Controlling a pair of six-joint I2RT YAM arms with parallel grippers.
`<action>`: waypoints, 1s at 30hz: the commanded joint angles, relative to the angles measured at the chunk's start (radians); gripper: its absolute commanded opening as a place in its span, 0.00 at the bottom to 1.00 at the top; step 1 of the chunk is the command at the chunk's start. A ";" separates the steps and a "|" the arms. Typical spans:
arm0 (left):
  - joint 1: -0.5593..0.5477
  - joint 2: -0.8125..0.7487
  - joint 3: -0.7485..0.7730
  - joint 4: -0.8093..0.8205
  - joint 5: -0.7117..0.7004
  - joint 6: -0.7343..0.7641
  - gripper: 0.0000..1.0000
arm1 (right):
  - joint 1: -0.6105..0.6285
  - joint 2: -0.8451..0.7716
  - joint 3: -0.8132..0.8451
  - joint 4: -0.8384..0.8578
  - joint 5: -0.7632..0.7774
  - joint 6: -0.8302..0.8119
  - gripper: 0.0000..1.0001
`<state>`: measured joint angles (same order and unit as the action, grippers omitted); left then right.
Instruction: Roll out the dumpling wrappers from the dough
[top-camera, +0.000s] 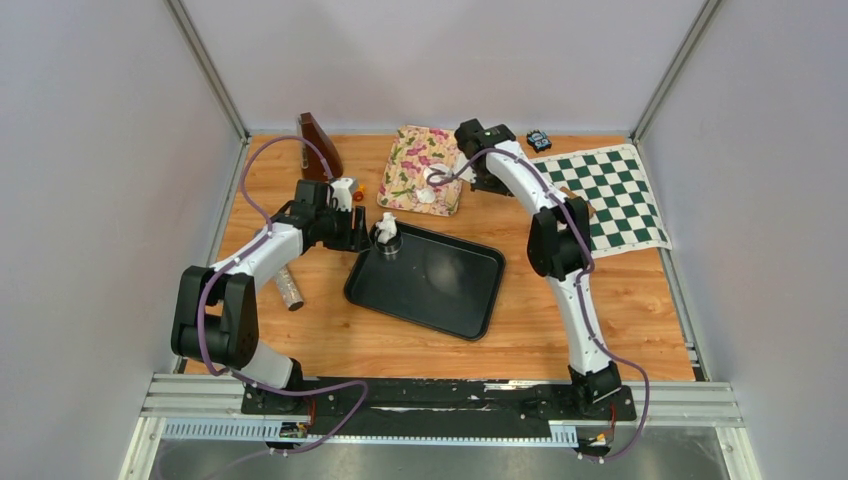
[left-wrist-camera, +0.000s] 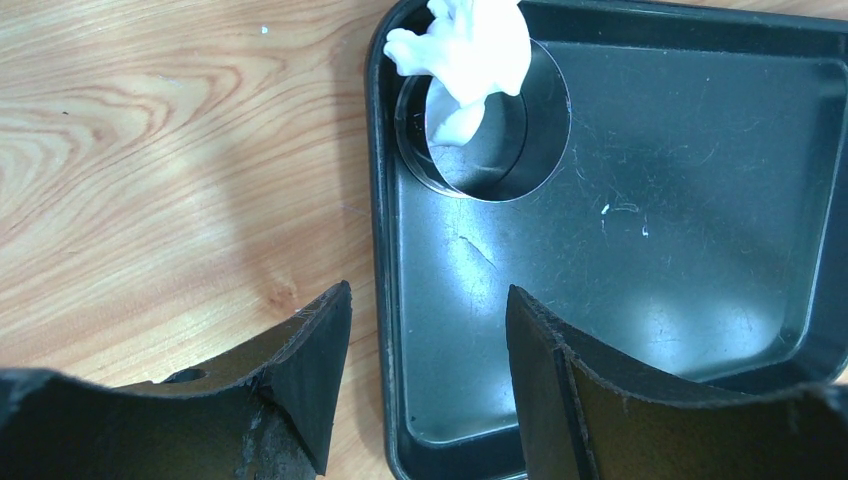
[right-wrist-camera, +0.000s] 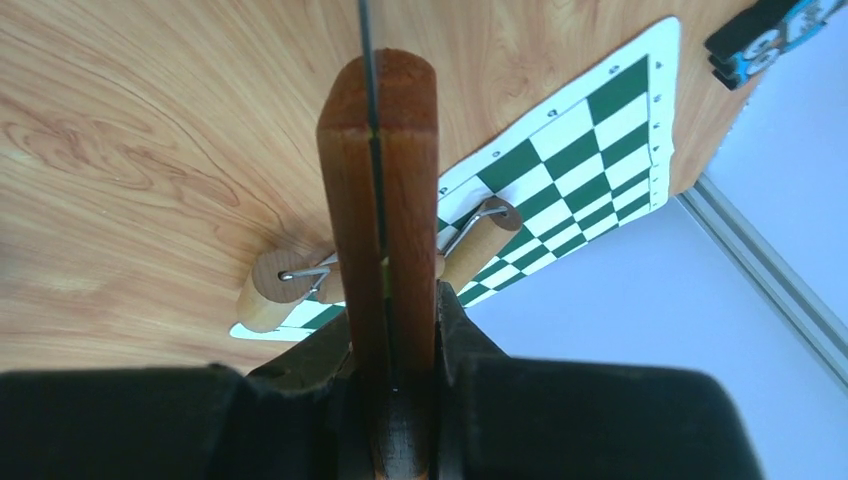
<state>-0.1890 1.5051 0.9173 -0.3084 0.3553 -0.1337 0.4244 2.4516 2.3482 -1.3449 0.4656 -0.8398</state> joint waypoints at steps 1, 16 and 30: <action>0.008 -0.008 0.008 0.031 0.019 -0.010 0.66 | 0.002 -0.192 0.022 0.137 -0.041 0.069 0.00; 0.073 -0.129 0.090 -0.029 0.168 0.057 1.00 | -0.222 -0.649 -0.229 -0.192 -1.097 0.140 0.00; 0.174 -0.403 0.226 -0.453 0.269 0.379 1.00 | -0.561 -1.188 -1.313 -0.073 -1.101 -0.001 0.00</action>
<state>-0.0154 1.2449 1.1934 -0.6758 0.6594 0.1478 -0.0551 1.3743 1.1839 -1.4929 -0.6533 -0.7544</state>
